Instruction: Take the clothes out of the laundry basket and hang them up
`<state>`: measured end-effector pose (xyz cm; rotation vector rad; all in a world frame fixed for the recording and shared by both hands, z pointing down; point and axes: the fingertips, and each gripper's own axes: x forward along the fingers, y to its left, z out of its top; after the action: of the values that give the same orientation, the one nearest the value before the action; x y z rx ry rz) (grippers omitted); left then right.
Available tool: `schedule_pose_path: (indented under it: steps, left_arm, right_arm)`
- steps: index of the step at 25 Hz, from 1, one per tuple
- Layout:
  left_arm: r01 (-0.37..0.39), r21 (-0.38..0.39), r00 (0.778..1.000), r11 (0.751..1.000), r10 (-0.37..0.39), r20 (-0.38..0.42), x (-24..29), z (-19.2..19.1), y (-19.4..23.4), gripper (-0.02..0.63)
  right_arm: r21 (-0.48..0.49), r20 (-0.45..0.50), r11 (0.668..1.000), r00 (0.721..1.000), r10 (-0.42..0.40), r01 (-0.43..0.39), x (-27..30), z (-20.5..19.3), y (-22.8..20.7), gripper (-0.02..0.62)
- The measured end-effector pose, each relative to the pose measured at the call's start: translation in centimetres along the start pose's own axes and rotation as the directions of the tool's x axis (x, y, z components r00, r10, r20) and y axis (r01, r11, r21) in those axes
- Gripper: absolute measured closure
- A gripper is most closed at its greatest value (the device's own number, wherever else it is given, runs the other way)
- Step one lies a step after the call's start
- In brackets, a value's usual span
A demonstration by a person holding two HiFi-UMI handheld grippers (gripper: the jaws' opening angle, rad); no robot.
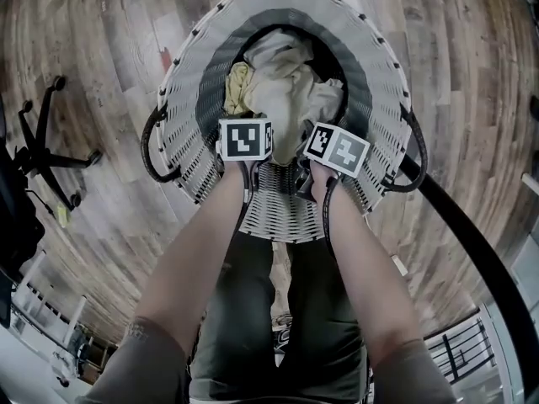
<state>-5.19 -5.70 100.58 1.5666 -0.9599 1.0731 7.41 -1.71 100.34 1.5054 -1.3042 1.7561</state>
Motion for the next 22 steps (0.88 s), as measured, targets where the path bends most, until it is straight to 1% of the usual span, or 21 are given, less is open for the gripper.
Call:
schedule_pose_path:
  steps: [1,4,6,9,12,17,18,19,22]
  left_arm:
    - [0.005,-0.013,1.0,1.0,-0.005,0.007,-0.1,0.1,-0.1,0.59]
    - [0.02,-0.058,0.999,0.998,-0.017,0.052,-1.3,1.0,-0.2,0.598]
    - [0.022,-0.062,0.997,0.998,-0.017,0.079,-2.5,1.6,-0.4,0.598]
    - [0.008,-0.045,0.992,0.999,-0.002,0.123,-5.0,2.7,-1.1,0.6]
    - [-0.005,-0.037,0.982,0.999,0.012,0.19,-8.8,4.7,-1.9,0.6]
    - [-0.006,-0.053,0.965,0.999,0.02,0.26,-15.2,6.4,-2.8,0.6]
    - [-0.011,-0.047,0.96,0.999,0.023,0.278,-16.6,6.6,-2.9,0.6]
    - [-0.026,-0.023,0.953,0.999,0.031,0.301,-18.2,7.0,-3.1,0.6]
    - [-0.08,0.086,0.931,0.993,0.044,0.364,-23.1,8.1,-4.0,0.6]
  right_arm:
    - [-0.004,0.007,1.0,1.0,0.008,-0.008,-0.2,0.1,0.1,0.544]
    - [-0.034,0.024,0.998,0.998,0.055,-0.054,-1.4,0.7,1.3,0.557]
    - [-0.042,0.026,0.996,0.997,0.076,-0.075,-2.5,0.7,2.1,0.557]
    - [-0.053,0.039,0.996,0.997,0.068,-0.066,-4.6,0.9,2.3,0.558]
    - [-0.068,0.066,0.996,0.996,0.057,-0.053,-7.5,1.9,2.7,0.558]
    - [-0.109,0.115,0.991,0.989,0.095,-0.082,-13.9,3.4,5.4,0.56]
    - [-0.106,0.128,0.99,0.986,0.103,-0.09,-15.4,3.6,6.0,0.56]
    - [-0.102,0.141,0.99,0.984,0.113,-0.099,-16.9,3.8,6.6,0.56]
    - [-0.094,0.174,0.988,0.975,0.14,-0.125,-21.2,4.4,8.5,0.56]
